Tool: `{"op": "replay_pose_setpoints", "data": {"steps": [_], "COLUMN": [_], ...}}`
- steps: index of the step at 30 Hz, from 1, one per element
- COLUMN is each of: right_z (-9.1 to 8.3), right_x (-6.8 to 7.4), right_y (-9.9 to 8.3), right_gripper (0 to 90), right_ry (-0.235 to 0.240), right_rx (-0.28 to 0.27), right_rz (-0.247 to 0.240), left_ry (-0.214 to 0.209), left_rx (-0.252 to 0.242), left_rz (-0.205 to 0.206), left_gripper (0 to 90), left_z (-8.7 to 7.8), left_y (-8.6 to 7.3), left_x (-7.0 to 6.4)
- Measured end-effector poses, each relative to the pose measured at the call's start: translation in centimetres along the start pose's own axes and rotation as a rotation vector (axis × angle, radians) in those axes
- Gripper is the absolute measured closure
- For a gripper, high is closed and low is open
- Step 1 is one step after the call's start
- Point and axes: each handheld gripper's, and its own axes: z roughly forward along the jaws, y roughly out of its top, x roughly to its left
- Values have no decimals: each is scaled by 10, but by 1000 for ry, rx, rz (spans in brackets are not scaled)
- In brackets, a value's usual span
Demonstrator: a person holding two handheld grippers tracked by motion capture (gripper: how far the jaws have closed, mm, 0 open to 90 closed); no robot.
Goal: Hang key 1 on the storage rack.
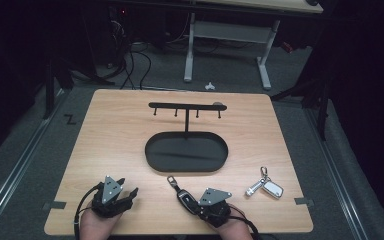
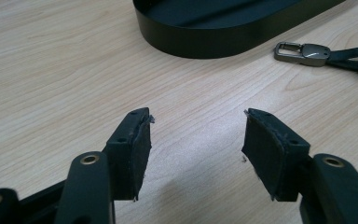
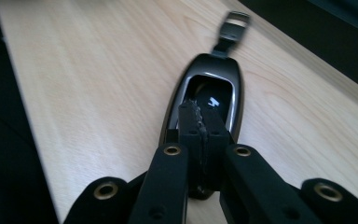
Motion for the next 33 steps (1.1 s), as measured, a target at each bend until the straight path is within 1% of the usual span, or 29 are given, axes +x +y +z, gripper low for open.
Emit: {"op": "replay_pose_setpoints", "data": {"steps": [1, 2, 3, 7, 8, 9, 10, 11, 17, 18, 19, 20, 21, 22, 23, 24, 26, 29, 30, 31, 33], "right_z": [-1, -3, -3, -11, -16, -16, -21, -21, -37, -40, -45, -45, -48, -54, -54, -59, -62, -65, -68, -68, -69], "right_x": [-4, -9, -9, -21, -25, -25, -30, -30, -39, -40, -42, -42, -44, -46, -46, -49, -51, -51, -49, -49, -43], "right_y": [-2, -5, -5, -11, -15, -15, -19, -19, -32, -34, -39, -39, -41, -46, -46, -51, -54, -55, -53, -53, -47], "right_gripper": [898, 898, 898, 899, 898, 898, 899, 899, 898, 899, 899, 899, 898, 899, 899, 899, 899, 896, 889, 889, 891], "right_ry": [-14, -33, -33, -81, -104, -104, -125, -125, -170, -179, -199, -199, -209, -227, -227, -245, -256, -261, -249, -249, -230], "right_rx": [-1, 3, 3, 4, 7, 7, 9, 9, 11, 12, 15, 15, 16, 16, 16, 15, 17, 11, -15, -15, -43], "right_rz": [-2, 21, 21, 50, 62, 62, 74, 74, 125, 131, 145, 145, 147, 166, 166, 180, 189, 200, 203, 203, 191], "left_ry": [-2, -4, -5, -16, -21, -21, -27, -31, -63, -69, -76, -76, -81, -88, -88, -95, -103, -103, -104, -104, -100], "left_rx": [-2, -5, -7, -14, -19, -19, -21, -22, -39, -40, -43, -43, -43, -46, -46, -46, -47, -45, -47, -47, -44], "left_rz": [1, 3, 6, 19, 25, 25, 29, 31, 50, 54, 64, 64, 68, 73, 73, 80, 84, 90, 87, 87, 88], "left_gripper": [418, 418, 418, 418, 418, 418, 418, 418, 417, 417, 415, 415, 415, 415, 415, 414, 415, 414, 414, 414, 414], "left_z": [1, 1, 2, 3, 5, 5, 5, 6, 15, 18, 21, 21, 23, 26, 26, 28, 30, 32, 32, 32, 32], "left_y": [1, 1, 2, 5, 7, 7, 8, 10, 19, 20, 24, 24, 25, 27, 27, 30, 31, 32, 32, 32, 32], "left_x": [-1, -1, -2, -5, -7, -7, -8, -9, -16, -17, -20, -20, -21, -23, -23, -25, -26, -27, -26, -26, -26]}}
